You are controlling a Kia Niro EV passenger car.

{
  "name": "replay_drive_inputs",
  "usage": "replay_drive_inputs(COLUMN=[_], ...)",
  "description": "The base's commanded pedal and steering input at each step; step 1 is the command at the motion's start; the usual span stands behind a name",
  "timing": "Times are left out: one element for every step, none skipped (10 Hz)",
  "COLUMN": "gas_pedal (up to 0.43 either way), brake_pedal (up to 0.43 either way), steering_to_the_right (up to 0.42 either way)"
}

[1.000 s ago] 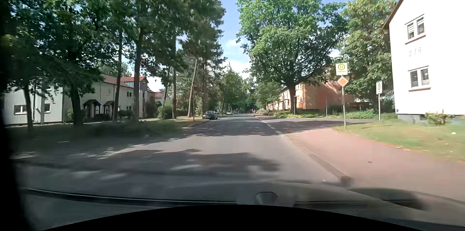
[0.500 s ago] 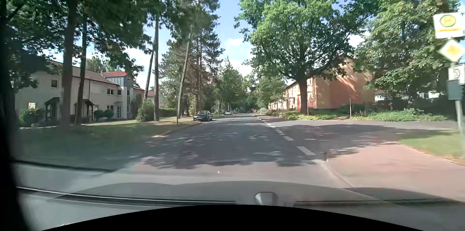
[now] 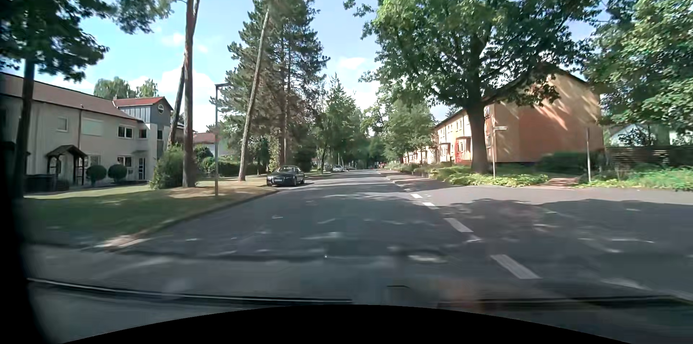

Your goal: Follow the waypoints while adhering to traffic rules and regulations

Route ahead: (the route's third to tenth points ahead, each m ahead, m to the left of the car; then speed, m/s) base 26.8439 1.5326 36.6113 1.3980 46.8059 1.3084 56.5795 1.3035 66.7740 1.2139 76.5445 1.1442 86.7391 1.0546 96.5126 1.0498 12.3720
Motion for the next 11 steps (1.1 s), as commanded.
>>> replay_drive_inputs(gas_pedal=[0.197, 0.197, 0.197, 0.197, 0.197, 0.197, 0.197, 0.197, 0.197, 0.189, 0.189], brake_pedal=[0.006, 0.006, 0.006, 0.006, 0.006, 0.006, 0.006, 0.006, 0.006, 0.006, 0.006], steering_to_the_right=[0.002, 0.002, 0.002, 0.004, 0.007, 0.008, 0.005, 0.004, 0.004, 0.004, 0.004])
